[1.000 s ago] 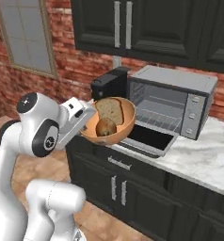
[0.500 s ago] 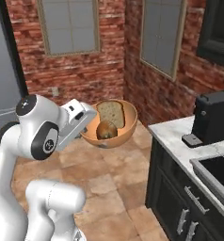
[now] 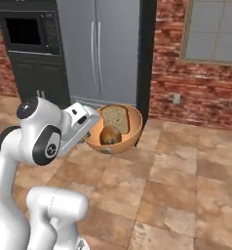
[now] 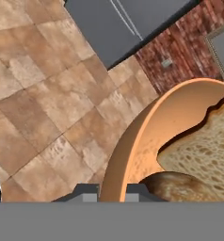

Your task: Pick up the heated bread from the toaster oven and place it in the bowl. Then move the bread bowl to the dining counter.

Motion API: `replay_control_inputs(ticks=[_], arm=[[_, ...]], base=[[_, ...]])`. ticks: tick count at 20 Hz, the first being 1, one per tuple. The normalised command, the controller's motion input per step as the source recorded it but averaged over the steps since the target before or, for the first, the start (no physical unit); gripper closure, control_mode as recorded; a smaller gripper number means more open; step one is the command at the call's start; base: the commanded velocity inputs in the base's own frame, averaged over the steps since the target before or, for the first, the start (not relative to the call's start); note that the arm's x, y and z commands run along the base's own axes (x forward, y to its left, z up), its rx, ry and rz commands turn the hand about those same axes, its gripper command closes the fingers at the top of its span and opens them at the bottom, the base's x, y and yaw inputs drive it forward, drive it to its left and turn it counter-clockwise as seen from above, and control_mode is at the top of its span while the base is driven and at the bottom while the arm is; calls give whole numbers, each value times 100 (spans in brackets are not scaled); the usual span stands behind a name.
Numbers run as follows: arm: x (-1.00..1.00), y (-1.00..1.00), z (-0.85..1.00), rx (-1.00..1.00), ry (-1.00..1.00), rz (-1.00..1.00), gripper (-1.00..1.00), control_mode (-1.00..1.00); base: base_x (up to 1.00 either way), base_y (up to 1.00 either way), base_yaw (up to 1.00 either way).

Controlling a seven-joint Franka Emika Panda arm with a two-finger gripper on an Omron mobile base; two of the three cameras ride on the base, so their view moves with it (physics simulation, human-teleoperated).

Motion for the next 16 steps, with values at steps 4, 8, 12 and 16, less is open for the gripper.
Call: replay_control_inputs(ticks=[4,8,12,16], arm=[[0,0,0,0,0,0,100,100],[0,0,0,0,0,0,100,100],[0,0,0,0,0,0,100,100],[0,0,0,0,0,0,100,100]], base=[[0,0,100],[0,0,100],[0,0,100],[0,0,100]])
